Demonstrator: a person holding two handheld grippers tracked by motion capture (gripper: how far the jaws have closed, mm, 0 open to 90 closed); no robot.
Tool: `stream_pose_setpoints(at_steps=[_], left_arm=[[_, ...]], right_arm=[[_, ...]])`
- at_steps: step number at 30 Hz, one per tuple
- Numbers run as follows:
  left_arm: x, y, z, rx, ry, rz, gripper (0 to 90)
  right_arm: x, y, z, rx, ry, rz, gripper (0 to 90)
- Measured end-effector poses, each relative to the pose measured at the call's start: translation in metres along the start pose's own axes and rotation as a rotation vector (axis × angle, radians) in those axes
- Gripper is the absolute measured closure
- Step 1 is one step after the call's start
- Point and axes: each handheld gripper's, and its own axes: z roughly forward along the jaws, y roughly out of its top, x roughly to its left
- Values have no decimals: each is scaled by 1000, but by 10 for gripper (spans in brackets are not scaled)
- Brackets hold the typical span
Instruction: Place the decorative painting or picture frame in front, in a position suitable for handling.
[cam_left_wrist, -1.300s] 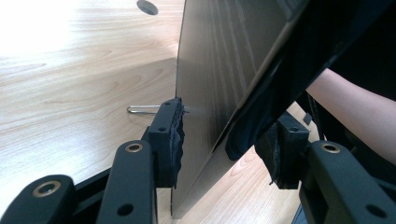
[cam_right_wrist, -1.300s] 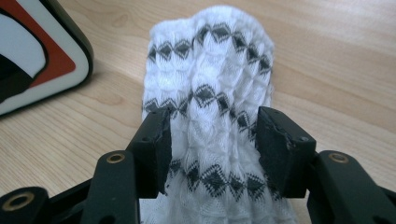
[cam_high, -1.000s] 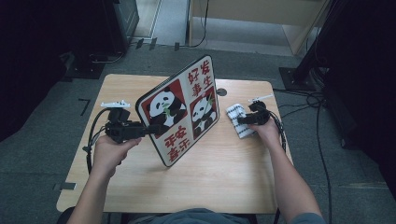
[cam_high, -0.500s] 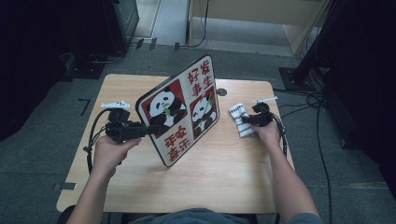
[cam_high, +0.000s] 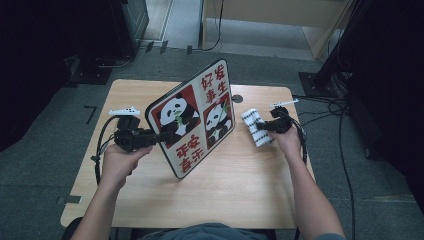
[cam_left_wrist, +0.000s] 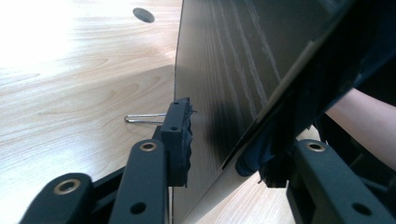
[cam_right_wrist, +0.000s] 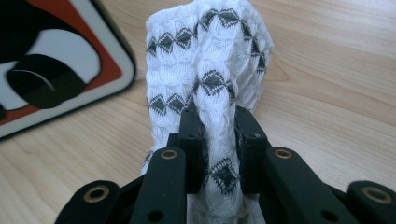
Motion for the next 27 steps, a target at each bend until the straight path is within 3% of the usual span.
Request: stream_pose_setpoints(at_steps=[14,27], left_arm=[[0,0,1,-11,10,9,738],[-3,-1,-4,-2,26,19,755]], right_arm=[[31,10,-23,-30,61,-63,761],[46,13,-40,-59,77,-94,762]])
